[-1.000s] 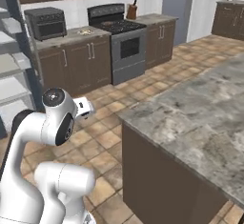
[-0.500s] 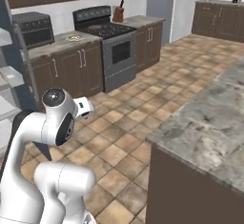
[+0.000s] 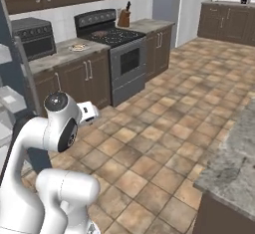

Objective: Place the cold items (potato and kiwi) from the fridge in one tupperware on the dining counter. Place the warm items (kebab skewer and hot dog) in the stove area in another tupperware.

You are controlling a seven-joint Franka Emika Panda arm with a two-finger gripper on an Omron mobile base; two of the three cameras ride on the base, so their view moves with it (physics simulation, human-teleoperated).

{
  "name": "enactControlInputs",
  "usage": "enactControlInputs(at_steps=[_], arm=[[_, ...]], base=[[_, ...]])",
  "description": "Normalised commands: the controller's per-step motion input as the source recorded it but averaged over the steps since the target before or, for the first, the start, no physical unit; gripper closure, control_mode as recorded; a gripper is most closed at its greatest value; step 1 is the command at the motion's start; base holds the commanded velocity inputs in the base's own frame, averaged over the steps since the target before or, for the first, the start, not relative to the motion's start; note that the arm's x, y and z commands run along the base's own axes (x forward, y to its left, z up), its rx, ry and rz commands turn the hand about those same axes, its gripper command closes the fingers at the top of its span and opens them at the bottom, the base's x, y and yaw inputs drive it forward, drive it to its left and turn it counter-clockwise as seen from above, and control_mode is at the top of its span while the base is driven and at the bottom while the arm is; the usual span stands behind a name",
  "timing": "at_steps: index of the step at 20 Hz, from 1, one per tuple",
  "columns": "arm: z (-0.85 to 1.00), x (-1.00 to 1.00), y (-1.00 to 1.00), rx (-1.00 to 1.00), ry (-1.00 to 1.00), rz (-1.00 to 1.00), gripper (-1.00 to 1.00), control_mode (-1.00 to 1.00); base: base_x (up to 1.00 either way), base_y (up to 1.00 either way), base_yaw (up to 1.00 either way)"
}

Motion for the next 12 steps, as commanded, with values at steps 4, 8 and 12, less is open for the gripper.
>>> enactControlInputs(at_steps=[4,8,12], arm=[[0.00,0.00,0.00,0.00,0.00,0.00,-1.00,1.00],[0.00,0.00,0.00,0.00,0.00,0.00,-1.00,1.00],[0.00,0.00,0.00,0.00,0.00,0.00,-1.00,1.00]], base=[[1.00,-0.10,0.00],[1.00,-0.20,-0.01],[1.00,0.04,-0.04]])
